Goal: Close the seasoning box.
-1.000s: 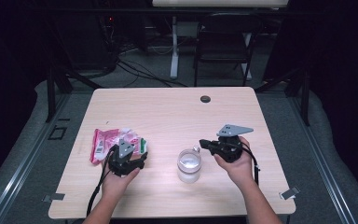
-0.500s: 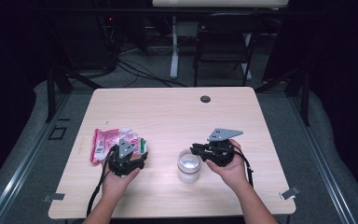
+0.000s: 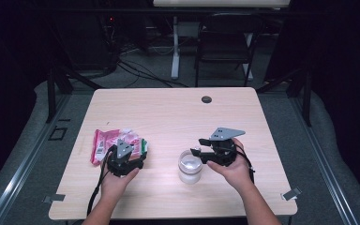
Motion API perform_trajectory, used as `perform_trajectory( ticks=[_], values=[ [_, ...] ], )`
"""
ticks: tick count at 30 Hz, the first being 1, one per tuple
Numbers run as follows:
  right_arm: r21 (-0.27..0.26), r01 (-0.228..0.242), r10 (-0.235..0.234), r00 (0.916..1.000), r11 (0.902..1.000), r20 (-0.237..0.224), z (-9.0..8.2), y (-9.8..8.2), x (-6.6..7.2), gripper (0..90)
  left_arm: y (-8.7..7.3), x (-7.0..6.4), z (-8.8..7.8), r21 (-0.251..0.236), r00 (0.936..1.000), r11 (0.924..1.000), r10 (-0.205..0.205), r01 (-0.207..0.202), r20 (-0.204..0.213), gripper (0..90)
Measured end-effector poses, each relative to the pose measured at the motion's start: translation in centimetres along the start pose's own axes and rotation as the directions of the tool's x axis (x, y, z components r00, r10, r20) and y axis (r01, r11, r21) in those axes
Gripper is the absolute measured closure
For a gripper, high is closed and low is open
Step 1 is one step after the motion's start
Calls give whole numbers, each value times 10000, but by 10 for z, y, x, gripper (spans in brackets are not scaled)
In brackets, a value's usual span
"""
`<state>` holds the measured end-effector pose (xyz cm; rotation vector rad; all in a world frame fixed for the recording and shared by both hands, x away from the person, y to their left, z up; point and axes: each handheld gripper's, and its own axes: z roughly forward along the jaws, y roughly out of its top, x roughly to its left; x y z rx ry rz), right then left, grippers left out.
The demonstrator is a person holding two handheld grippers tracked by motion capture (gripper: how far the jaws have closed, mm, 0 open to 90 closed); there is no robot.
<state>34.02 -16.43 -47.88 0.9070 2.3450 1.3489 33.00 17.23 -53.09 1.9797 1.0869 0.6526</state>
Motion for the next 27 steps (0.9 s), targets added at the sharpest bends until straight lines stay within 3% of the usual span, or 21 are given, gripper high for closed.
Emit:
perform_trajectory(
  ticks=[7,13,21,27],
  values=[
    [102,-277,273,9990,9996,361,-5,-2,-10,471,3,7,-4,-38,9998,9999,-130,130,-125,415],
    [35,-540,536,9963,9985,673,-13,2,-18,459,13,14,-6,60,9999,9999,-122,122,21,421],
    [52,-1092,1078,9869,9940,1197,-18,1,-36,453,30,32,-20,20,10000,10000,-2,2,21,407],
    [89,-1248,1216,9786,9921,1661,-31,-9,-42,427,27,45,-32,5,10000,10000,-28,28,-28,401]
  ],
)
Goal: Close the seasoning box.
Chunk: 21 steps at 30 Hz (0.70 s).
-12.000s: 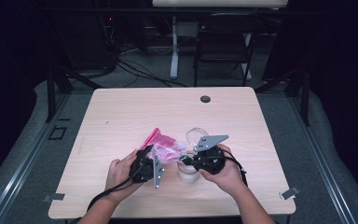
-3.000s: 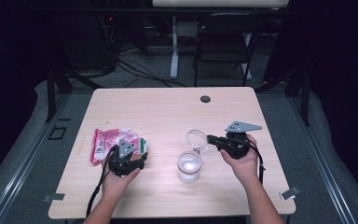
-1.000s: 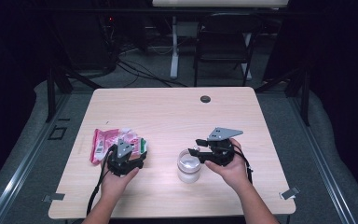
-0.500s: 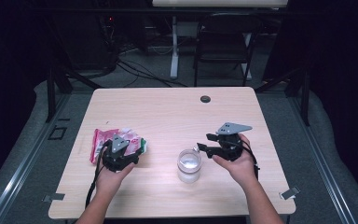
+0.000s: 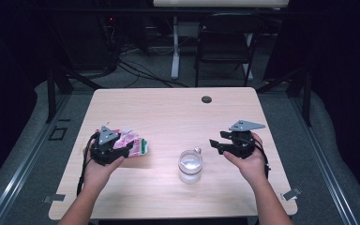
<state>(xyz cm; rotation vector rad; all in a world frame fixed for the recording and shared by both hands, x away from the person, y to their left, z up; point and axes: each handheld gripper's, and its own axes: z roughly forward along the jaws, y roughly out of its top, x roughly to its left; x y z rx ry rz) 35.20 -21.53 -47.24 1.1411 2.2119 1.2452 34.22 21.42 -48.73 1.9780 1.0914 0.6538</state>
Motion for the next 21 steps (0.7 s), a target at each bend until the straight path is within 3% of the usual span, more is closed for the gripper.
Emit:
perform_trajectory(
  ticks=[4,9,15,21],
  values=[
    [117,-2,-2,9996,9999,275,-9,-11,-3,418,-9,7,-9,196,9998,9997,115,-113,-140,399],
    [537,124,-156,9980,9985,607,-20,-31,-4,411,-30,19,-19,331,9994,9993,-155,166,-321,399],
    [883,105,-181,9962,9960,848,-24,-59,0,413,-50,27,-24,612,9981,9972,-407,435,-463,399],
    [826,70,-161,9938,9966,1099,-20,-78,-2,416,-68,26,-22,790,9982,9959,-418,451,-423,399]
  ],
)
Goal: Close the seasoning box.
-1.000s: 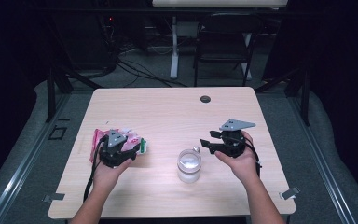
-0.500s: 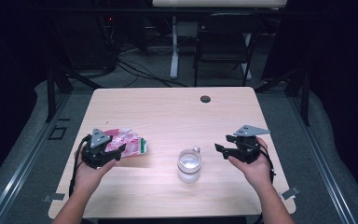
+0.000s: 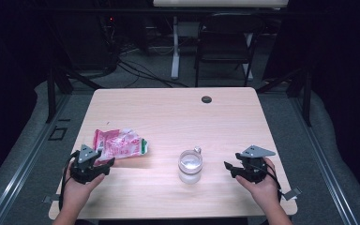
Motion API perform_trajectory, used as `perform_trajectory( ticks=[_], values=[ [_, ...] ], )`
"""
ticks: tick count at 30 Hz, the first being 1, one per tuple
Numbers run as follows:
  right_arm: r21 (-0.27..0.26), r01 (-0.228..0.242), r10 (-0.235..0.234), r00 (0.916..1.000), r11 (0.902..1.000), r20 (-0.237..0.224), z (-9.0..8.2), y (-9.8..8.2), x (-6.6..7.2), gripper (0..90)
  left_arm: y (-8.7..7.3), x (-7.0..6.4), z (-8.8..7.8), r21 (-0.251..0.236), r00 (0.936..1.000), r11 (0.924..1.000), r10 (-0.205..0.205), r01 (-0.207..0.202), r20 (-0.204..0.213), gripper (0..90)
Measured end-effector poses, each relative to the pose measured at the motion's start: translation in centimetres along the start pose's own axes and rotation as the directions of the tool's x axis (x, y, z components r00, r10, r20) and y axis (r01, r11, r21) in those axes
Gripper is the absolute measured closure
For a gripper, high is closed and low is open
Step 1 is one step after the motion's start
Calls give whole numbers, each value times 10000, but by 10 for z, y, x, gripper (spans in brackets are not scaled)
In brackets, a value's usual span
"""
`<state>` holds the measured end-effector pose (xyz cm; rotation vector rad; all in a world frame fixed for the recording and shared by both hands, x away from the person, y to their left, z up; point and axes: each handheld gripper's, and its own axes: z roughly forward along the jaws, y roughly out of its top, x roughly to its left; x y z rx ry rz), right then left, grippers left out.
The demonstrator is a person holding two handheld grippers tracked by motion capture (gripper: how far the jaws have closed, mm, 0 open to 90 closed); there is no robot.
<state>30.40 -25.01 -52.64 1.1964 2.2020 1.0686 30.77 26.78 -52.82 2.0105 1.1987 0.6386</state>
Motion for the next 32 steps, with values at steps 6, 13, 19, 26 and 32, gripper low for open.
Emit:
perform_trajectory(
  ticks=[6,13,19,26,32],
  values=[
    [-105,-257,258,9996,9996,96,6,-13,-4,414,-8,-1,5,121,9999,9999,108,-109,81,399],
    [139,-464,465,9989,9988,-70,15,-20,-8,414,-11,-6,10,120,9995,9998,174,-177,273,399],
    [572,-46,68,9992,9984,-387,23,-21,-1,415,-12,-12,17,462,9967,9965,674,-695,442,399],
    [553,23,8,9984,9985,-559,24,-21,1,414,-12,-14,20,616,9955,9949,762,-797,569,399],
    [450,-18,45,9982,9990,-598,23,-20,1,411,-12,-14,20,620,9957,9953,710,-747,600,397]
  ],
)
